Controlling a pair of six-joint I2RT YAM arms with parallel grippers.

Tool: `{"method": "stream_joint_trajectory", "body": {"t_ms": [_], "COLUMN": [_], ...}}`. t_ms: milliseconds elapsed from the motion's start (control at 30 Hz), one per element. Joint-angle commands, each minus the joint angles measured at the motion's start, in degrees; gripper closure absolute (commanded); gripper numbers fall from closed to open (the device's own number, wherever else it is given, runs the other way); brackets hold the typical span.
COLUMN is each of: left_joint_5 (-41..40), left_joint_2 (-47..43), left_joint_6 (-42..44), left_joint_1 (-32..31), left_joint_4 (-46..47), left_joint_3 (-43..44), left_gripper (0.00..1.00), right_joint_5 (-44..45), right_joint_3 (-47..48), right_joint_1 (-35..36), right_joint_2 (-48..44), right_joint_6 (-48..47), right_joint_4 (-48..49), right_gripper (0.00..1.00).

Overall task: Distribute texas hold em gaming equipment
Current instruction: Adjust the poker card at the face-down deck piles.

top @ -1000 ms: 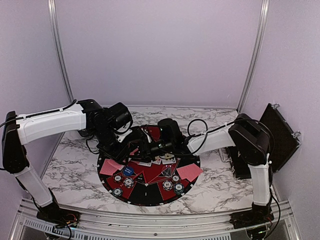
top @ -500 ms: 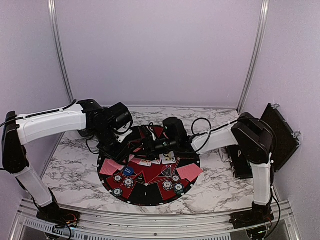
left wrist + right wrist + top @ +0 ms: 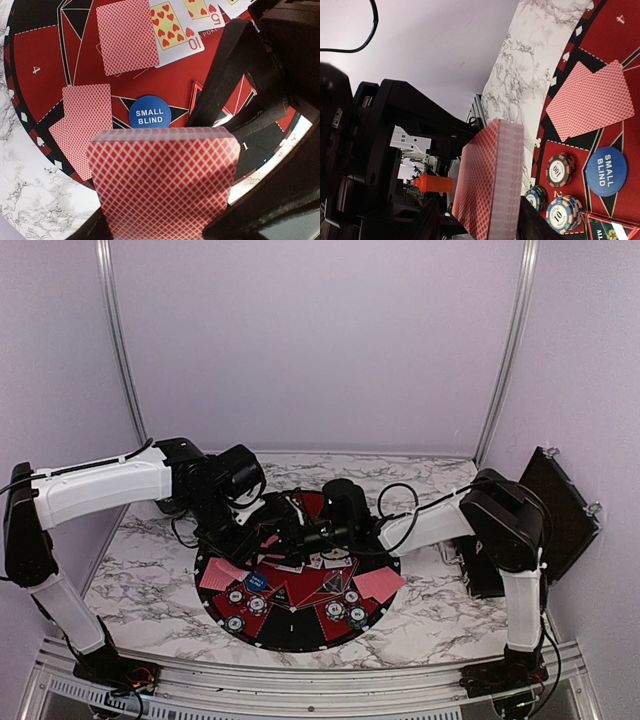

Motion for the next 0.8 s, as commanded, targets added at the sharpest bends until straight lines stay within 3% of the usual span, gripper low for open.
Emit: {"method": "stream_joint_trajectory", "body": {"t_ms": [0, 267, 467, 767], "left_joint_5": [0.6, 0.5, 0.3, 0.0], "left_joint_2": [-0.5, -0.6, -0.9, -1.0], "left_joint_6": [0.6, 0.5, 0.3, 0.2], "left_joint_1": [-0.1, -0.1, -0.1, -0.1], "left_joint_4": [-1.3, -1.3, -1.3, -1.3], "left_joint_3": [1.7, 1.8, 1.3, 0.8], "left_gripper": [0.47, 0.47, 0.46, 0.23], "right_joint_5": [-1.1, -2.2, -2.4, -2.5], "right_joint_3": [1.4, 0.1, -0.9, -2.0], "right_joint_1": [0.8, 0.9, 0.8, 0.8], "right_joint_2": [2.1, 3.7, 4.0, 4.0], "right_joint_6": [3.5, 8.9, 13.0, 20.2], "right_joint_4": [5.4, 11.7, 16.9, 25.7], "right_gripper": [0.54, 0.76, 0.99, 1.0]}}
